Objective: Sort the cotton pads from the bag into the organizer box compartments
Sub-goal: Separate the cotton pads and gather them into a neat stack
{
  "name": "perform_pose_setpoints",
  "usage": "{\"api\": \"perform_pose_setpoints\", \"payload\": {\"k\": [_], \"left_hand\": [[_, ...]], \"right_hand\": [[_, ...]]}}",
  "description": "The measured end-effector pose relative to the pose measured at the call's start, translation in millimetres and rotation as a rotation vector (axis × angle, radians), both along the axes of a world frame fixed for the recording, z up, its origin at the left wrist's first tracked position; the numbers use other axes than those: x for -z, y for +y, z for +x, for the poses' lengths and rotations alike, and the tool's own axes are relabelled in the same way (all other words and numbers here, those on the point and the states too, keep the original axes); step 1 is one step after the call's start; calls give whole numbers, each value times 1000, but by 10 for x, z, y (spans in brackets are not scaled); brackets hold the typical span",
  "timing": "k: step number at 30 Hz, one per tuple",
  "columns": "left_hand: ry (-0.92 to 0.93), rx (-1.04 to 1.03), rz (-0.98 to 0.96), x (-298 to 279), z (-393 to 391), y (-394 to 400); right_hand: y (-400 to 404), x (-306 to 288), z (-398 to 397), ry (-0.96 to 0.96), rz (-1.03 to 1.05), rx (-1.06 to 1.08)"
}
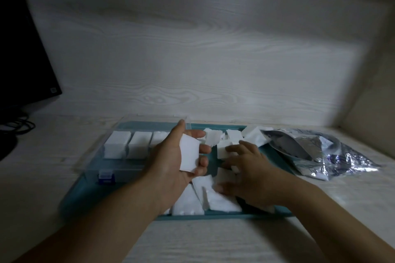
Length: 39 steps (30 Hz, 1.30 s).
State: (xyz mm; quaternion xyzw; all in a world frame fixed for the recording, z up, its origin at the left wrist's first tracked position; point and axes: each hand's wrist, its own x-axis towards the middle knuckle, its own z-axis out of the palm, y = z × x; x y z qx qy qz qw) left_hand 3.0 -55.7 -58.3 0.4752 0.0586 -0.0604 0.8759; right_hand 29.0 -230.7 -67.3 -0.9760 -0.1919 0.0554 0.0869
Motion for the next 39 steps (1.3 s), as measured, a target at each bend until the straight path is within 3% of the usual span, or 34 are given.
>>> {"api": "perform_pose_setpoints", "payload": {"k": [4, 6, 10, 13, 16, 19, 23, 25, 31, 39], "left_hand": [[-15, 10, 15, 15, -5, -6], [-23, 7, 27, 13, -5, -9], [-48, -20, 65, 27, -6, -24], [-72, -16, 111, 61, -13, -45], [-88, 37, 142, 91, -31, -65], [-89, 108, 141, 93, -60, -102], [-50, 118, 122, 105, -81, -135], [-40, 85, 108, 105, -79, -138], [-38, -13, 104, 67, -70, -102], [-50, 35, 118, 70, -69, -111]], "right_hand": [[-15, -50, 21, -89, 196, 2], [-51, -94, 44, -105, 429, -11], [-135, -262, -4, 40, 1091, -28], [-89, -324, -114, 95, 1252, -77], [72, -281, -231, 80, 1197, -155], [205, -188, -292, -63, 1142, -117], [232, -32, -289, -420, 793, -56], [213, -17, -290, -493, 691, -82], [160, -85, -327, -403, 516, -353], [197, -50, -330, -369, 497, -381]]}}
